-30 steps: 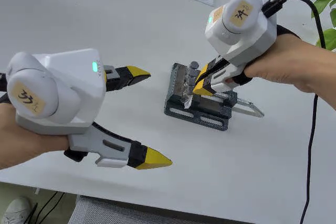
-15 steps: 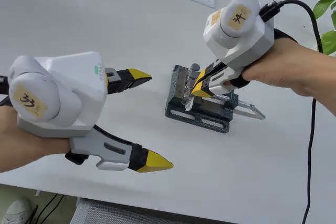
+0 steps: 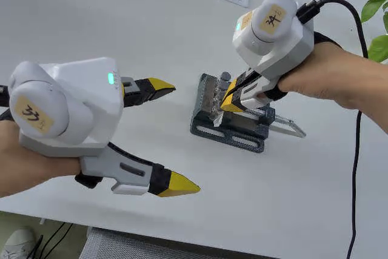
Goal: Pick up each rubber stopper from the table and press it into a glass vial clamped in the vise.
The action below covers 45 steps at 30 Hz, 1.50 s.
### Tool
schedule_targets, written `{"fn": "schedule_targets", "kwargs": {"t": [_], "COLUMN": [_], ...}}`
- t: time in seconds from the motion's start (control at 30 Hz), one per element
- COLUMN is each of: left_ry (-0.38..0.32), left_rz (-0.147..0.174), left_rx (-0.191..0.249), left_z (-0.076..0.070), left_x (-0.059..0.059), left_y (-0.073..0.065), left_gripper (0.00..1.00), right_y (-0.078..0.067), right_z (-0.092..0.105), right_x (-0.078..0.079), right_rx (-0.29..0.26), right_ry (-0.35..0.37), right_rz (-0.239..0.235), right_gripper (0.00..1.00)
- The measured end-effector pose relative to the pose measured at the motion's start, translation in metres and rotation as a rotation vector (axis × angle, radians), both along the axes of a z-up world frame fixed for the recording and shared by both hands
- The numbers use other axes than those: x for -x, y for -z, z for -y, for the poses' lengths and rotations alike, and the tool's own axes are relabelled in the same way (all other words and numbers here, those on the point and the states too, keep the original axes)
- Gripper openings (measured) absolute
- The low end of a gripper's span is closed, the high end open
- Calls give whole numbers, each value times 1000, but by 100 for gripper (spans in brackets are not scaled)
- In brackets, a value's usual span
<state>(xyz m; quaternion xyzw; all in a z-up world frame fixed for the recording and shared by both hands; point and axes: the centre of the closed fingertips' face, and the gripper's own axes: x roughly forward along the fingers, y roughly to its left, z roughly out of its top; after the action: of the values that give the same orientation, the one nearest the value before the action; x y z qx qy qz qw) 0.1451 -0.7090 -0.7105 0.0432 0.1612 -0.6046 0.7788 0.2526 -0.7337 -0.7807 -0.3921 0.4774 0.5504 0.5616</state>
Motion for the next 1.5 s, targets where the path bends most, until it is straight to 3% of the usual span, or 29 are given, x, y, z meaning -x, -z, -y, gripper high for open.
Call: {"fn": "schedule_targets", "kwargs": {"t": [0.13,0.33,0.57,1.17,1.5], "left_ry": [-2,-6,-4,-6,-5], "left_rz": [1,0,-2,-2,-3], "left_rx": [1,4,4,12,16], "left_z": [0,-1,1,0,0], "left_x": [0,-1,0,-5,-5], "left_y": [-1,-1,0,-1,-1], "left_gripper": [90,90,90,89,89], "right_y": [0,-1,0,3,4], "right_z": [1,0,-1,0,-1], "right_x": [-1,3,3,1,3], "right_rx": [-10,-10,8,58,87], "right_ry": [29,28,3,-22,-52], "right_rz": [-28,-31,5,-3,27], "right_gripper": [1,1,1,1,1]}}
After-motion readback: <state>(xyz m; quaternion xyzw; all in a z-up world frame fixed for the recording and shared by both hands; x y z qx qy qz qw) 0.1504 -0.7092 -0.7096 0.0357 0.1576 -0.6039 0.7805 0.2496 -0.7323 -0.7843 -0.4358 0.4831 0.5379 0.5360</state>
